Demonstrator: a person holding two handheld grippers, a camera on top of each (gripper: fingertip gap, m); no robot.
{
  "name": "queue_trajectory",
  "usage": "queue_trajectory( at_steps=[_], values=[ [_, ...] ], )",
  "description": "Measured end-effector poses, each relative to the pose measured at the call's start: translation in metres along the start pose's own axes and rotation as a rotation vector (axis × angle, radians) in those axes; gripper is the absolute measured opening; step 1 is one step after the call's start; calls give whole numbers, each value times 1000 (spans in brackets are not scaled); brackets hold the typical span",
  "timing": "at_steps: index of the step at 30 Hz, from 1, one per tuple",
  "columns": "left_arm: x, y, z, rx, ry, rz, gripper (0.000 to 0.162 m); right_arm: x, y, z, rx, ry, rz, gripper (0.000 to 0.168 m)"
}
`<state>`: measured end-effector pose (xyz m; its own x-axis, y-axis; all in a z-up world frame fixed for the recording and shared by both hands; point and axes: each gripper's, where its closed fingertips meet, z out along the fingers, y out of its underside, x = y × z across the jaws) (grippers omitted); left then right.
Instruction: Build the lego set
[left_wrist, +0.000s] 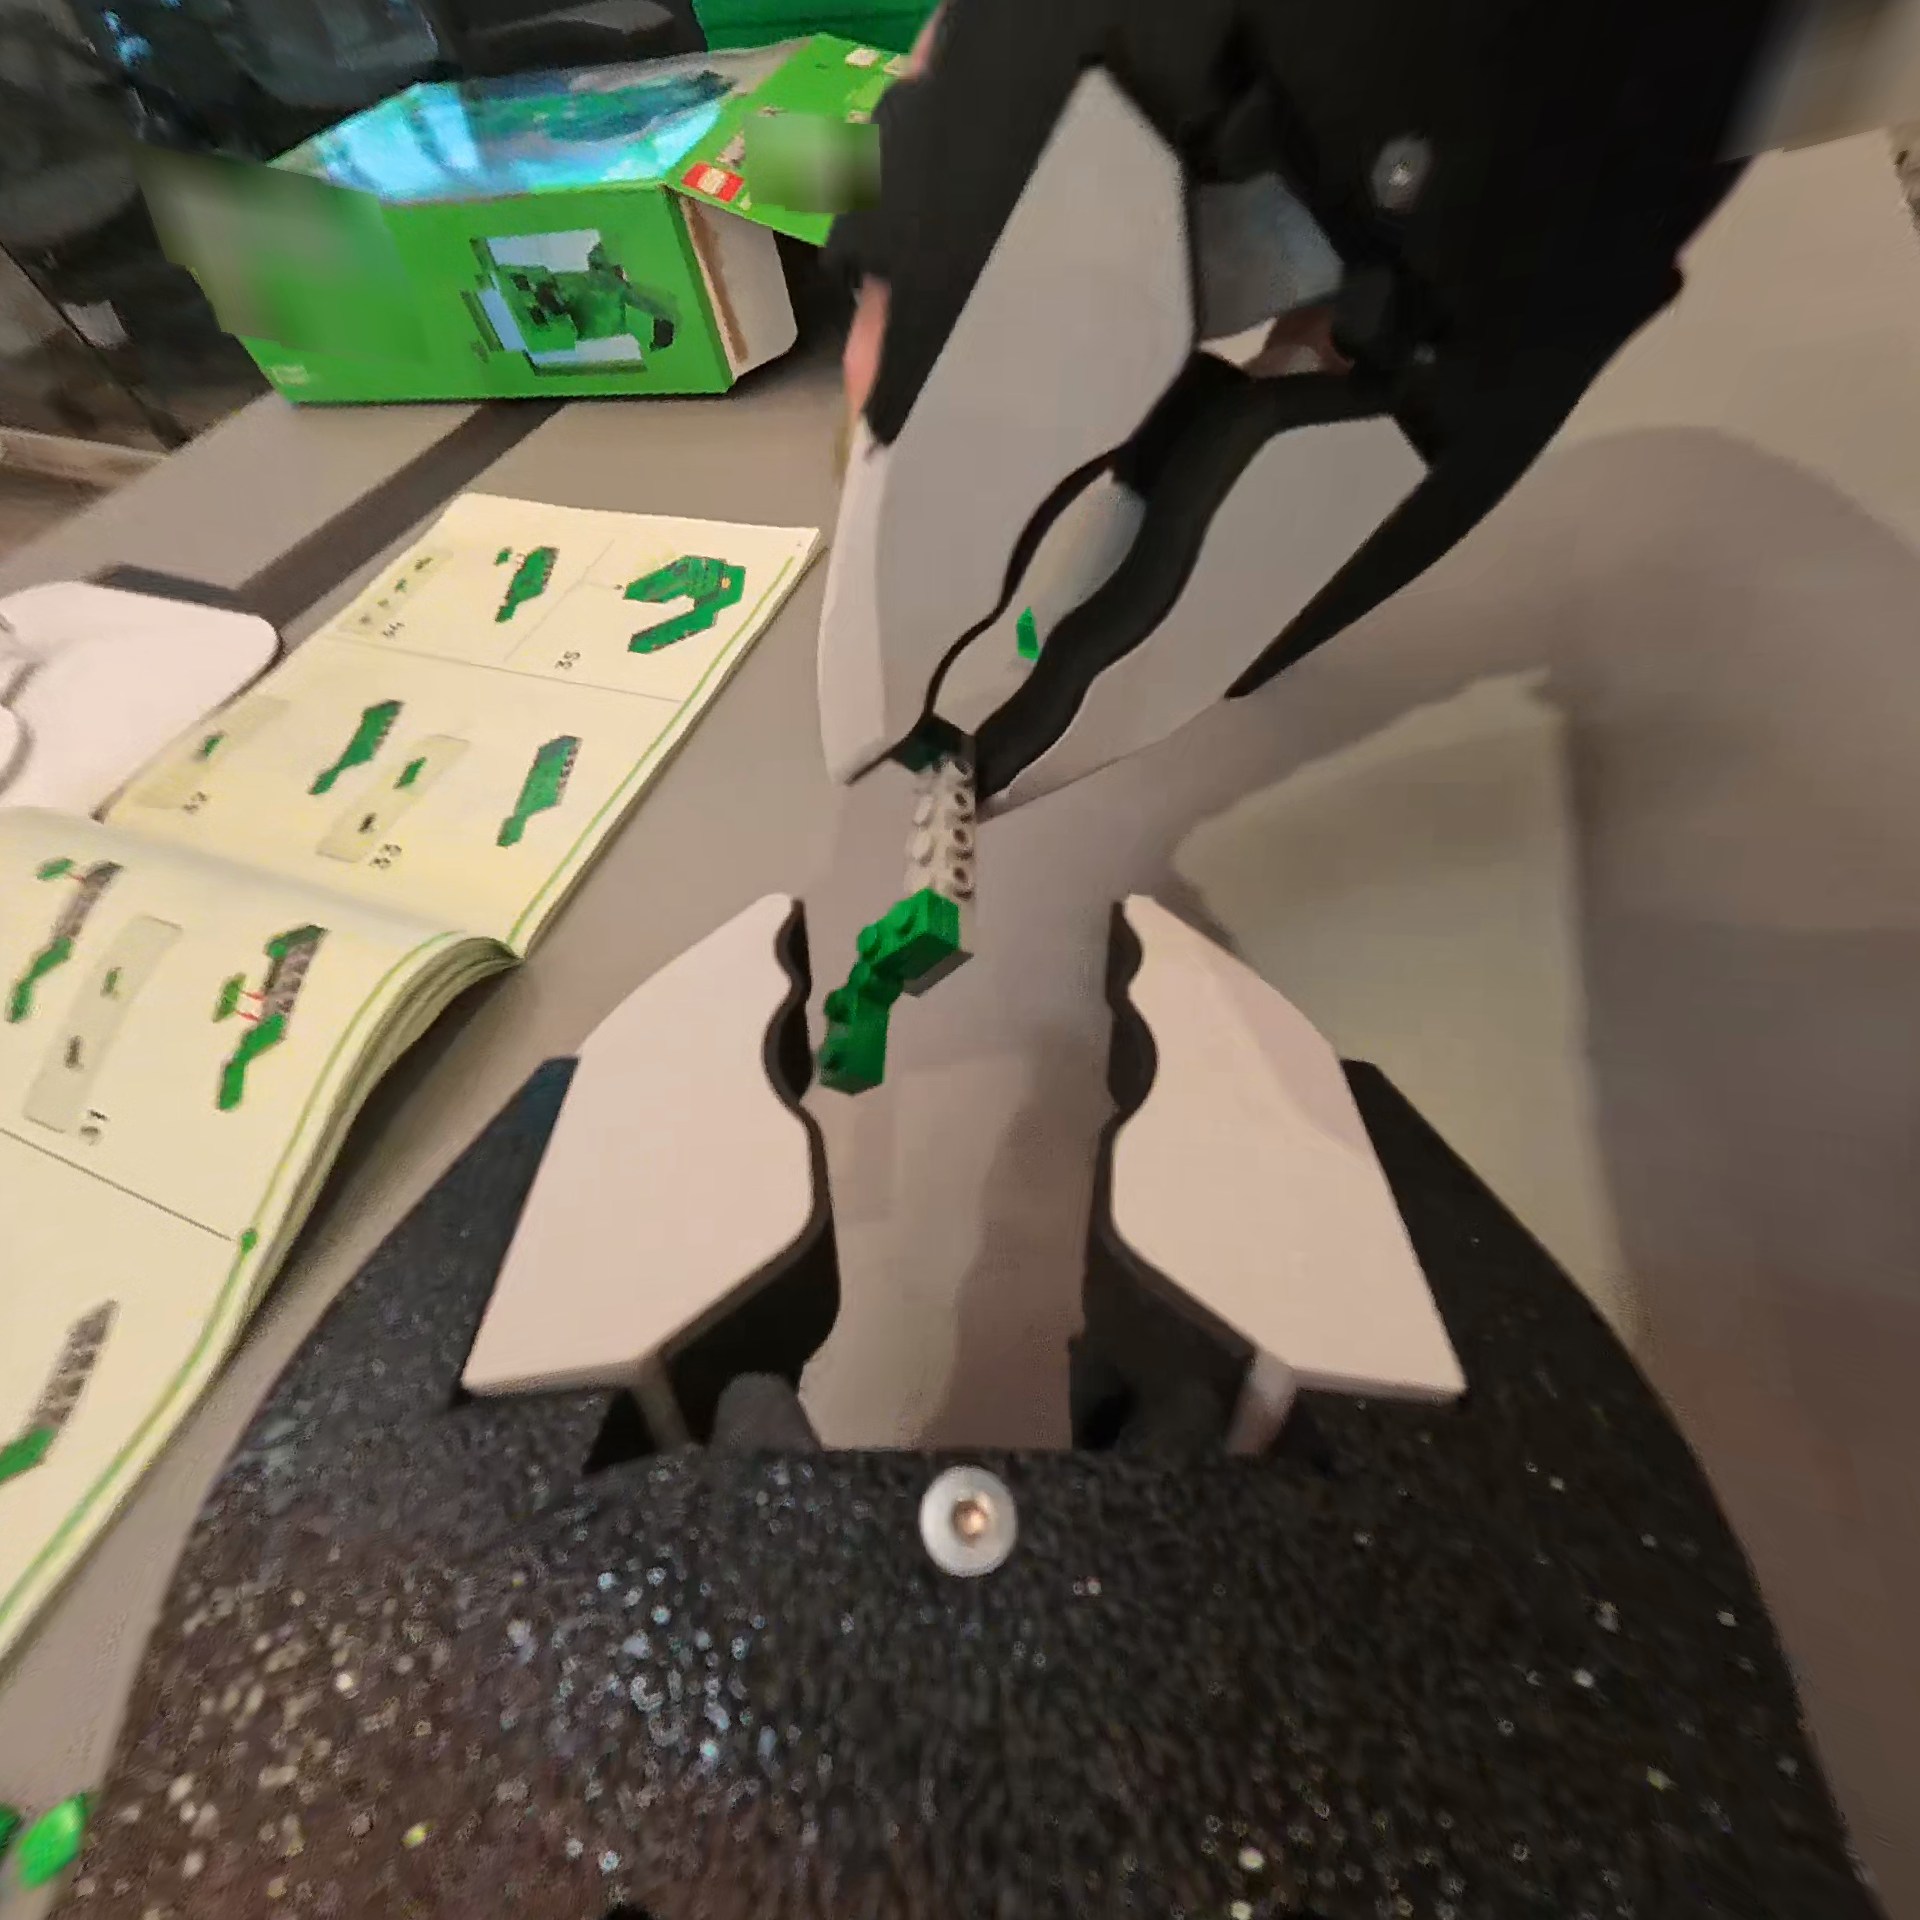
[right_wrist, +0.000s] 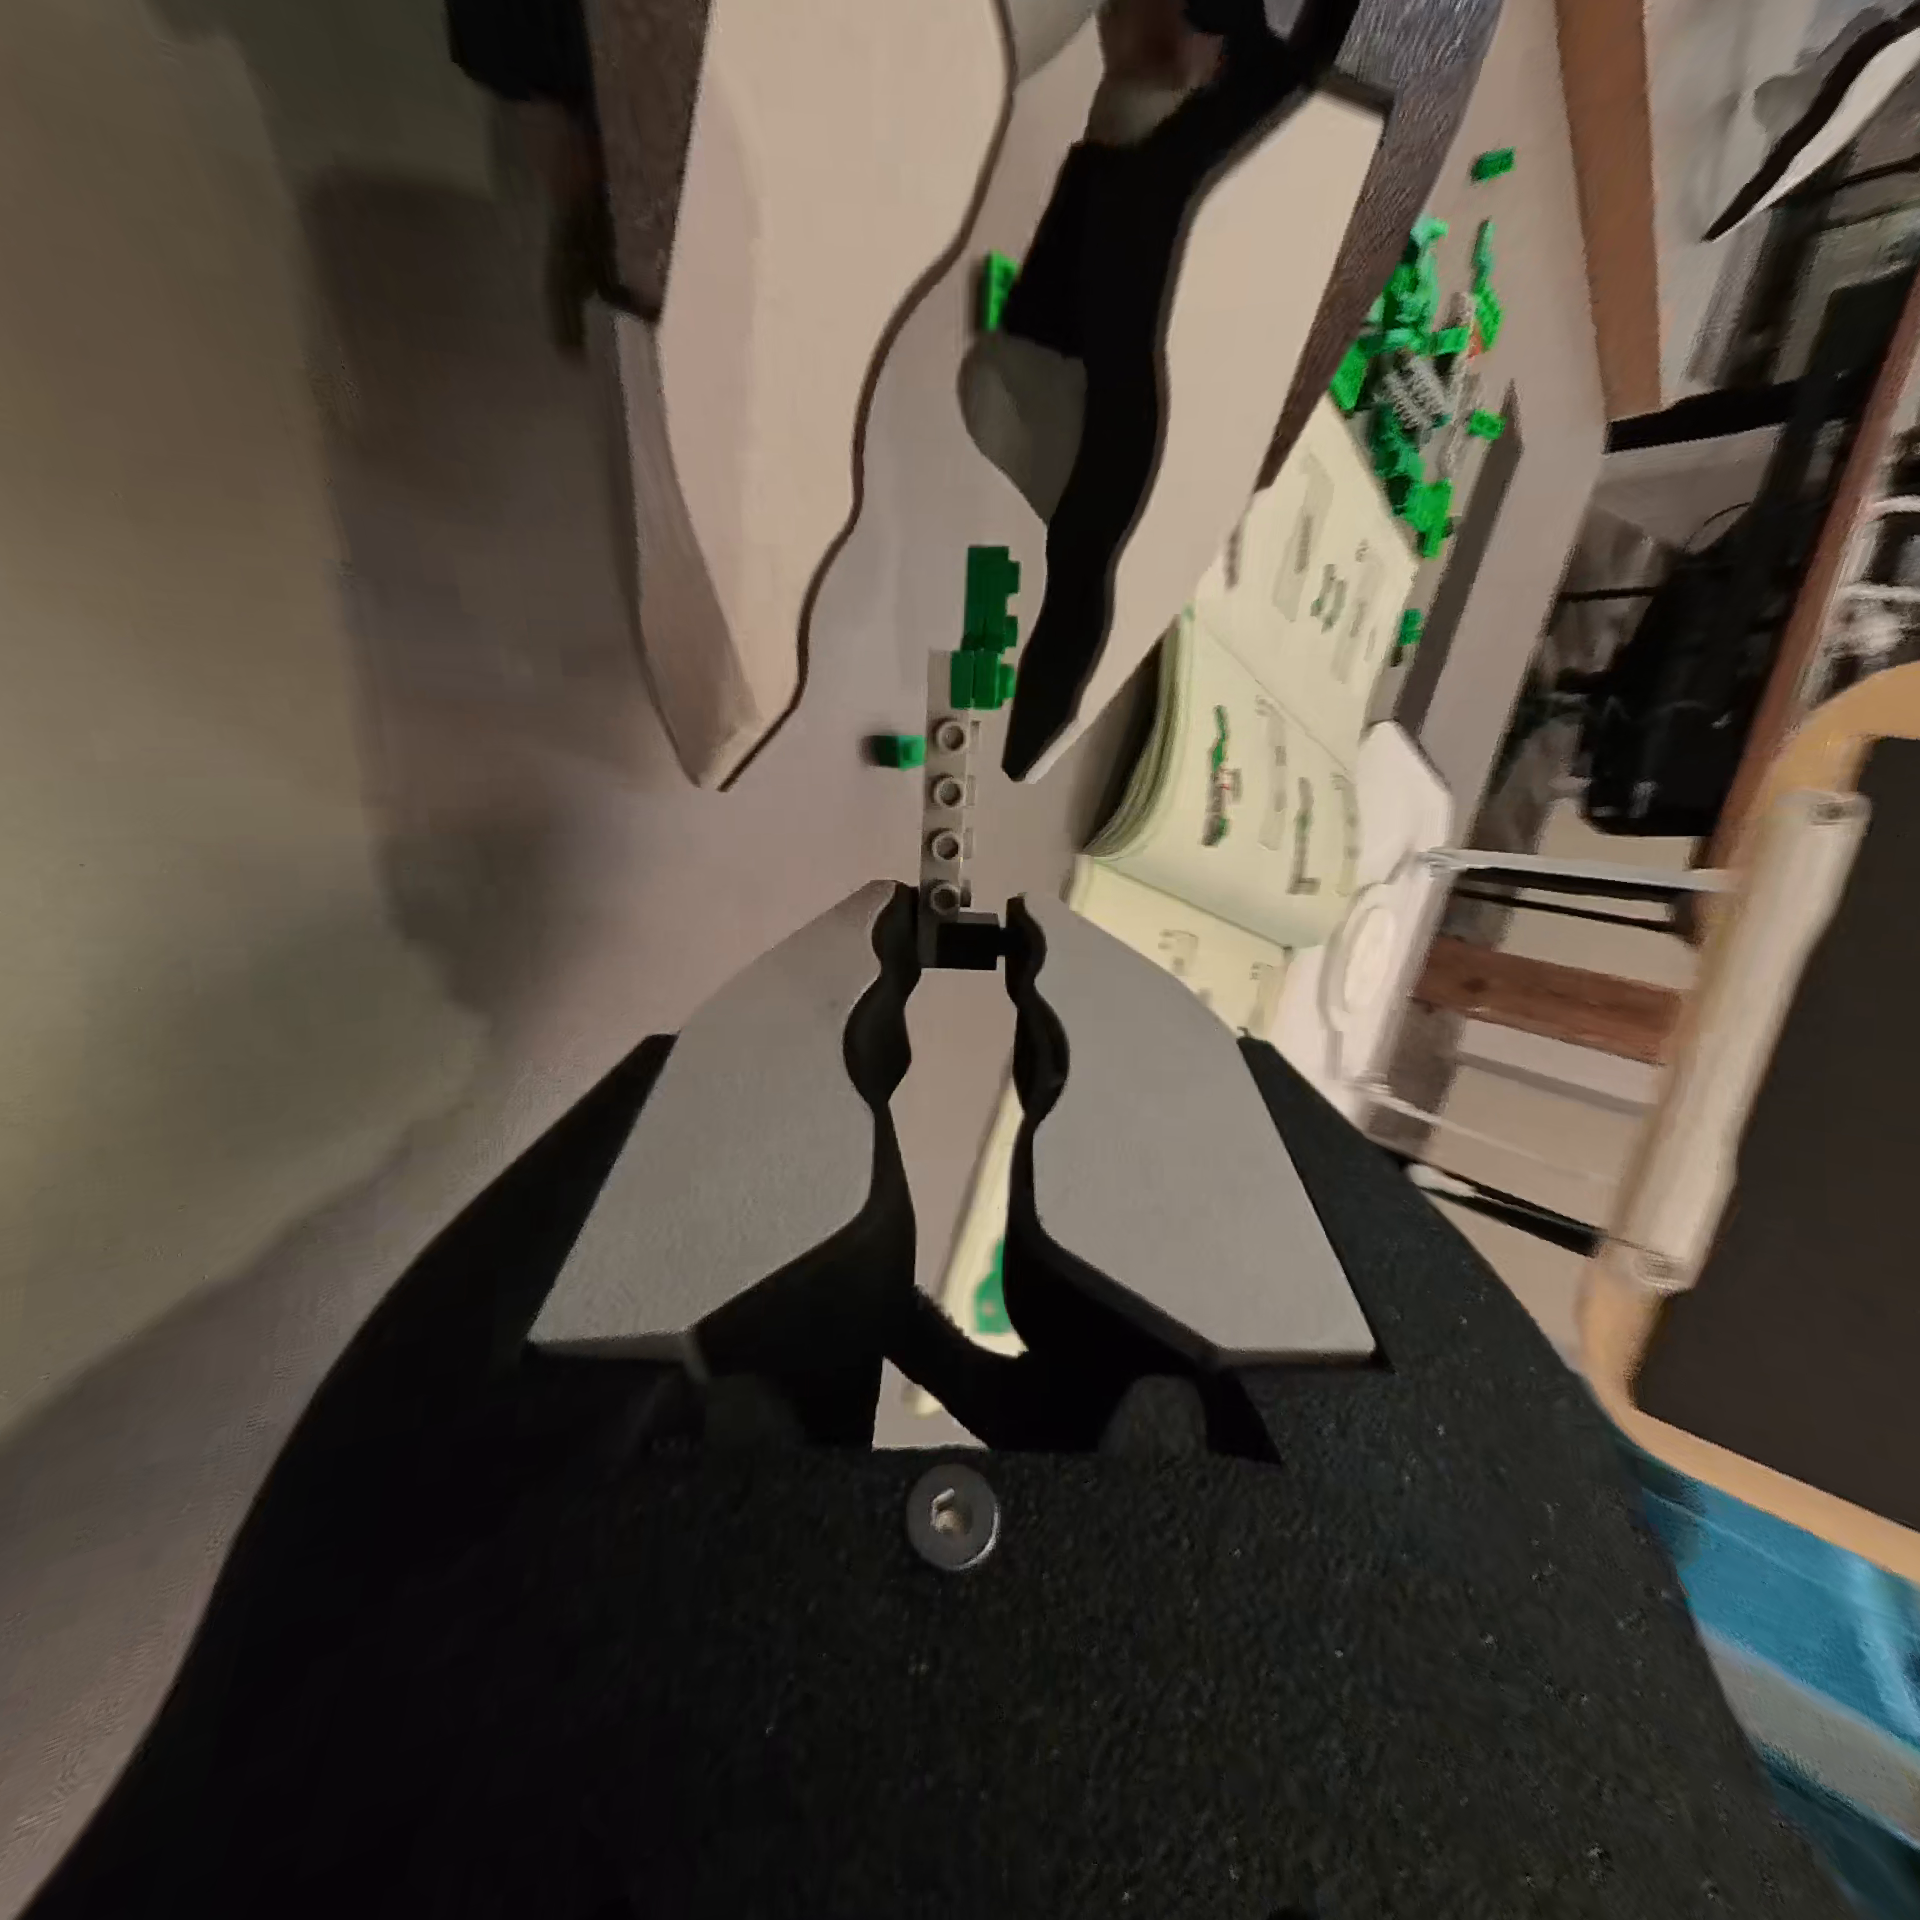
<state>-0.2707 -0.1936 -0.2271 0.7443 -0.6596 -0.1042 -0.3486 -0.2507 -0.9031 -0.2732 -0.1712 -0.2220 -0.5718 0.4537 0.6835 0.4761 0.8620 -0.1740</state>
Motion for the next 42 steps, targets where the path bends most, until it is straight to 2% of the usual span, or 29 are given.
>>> queue_trajectory(
  at_steps=[3,6,9,10,14,15,18,20,23,26,31,35,36,38,42],
  values=[
    [-1,-6,-2,55,64,-158,60,17,-4,-6,6,188,-153,16],
    [-2,-20,-11,179,141,-276,49,28,-12,-15,17,365,-332,16],
    [-4,-28,-17,253,178,-340,34,30,-20,-18,20,459,-436,16],
    [-4,-29,-19,265,184,-343,24,31,-20,-19,15,480,-452,16],
    [-5,-29,-23,252,178,-298,23,35,-25,-20,43,509,-420,16],
    [-8,-26,-27,235,160,-267,22,35,-25,-21,69,499,-378,23],
    [-16,-7,-51,160,141,-60,22,21,-10,-15,121,247,-79,43],
    [-11,14,-67,104,204,71,22,1,1,-7,162,-7,141,39],
    [-1,40,-76,-18,377,55,22,-29,-8,2,264,-331,346,34],
    [3,58,-75,-138,465,90,23,-42,-28,10,324,-471,417,28],
    [4,75,-71,-259,563,166,23,-54,-47,20,345,-499,400,25],
    [-2,83,-64,-326,559,214,24,-57,-60,22,366,-495,434,25],
    [-4,84,-63,-335,547,221,26,-58,-63,23,367,-498,452,27],
    [-10,84,-63,-344,494,217,43,-59,-67,26,367,-507,492,30],
    [-25,81,-82,-332,295,107,59,-52,-73,35,392,-465,557,34]
  ],
)
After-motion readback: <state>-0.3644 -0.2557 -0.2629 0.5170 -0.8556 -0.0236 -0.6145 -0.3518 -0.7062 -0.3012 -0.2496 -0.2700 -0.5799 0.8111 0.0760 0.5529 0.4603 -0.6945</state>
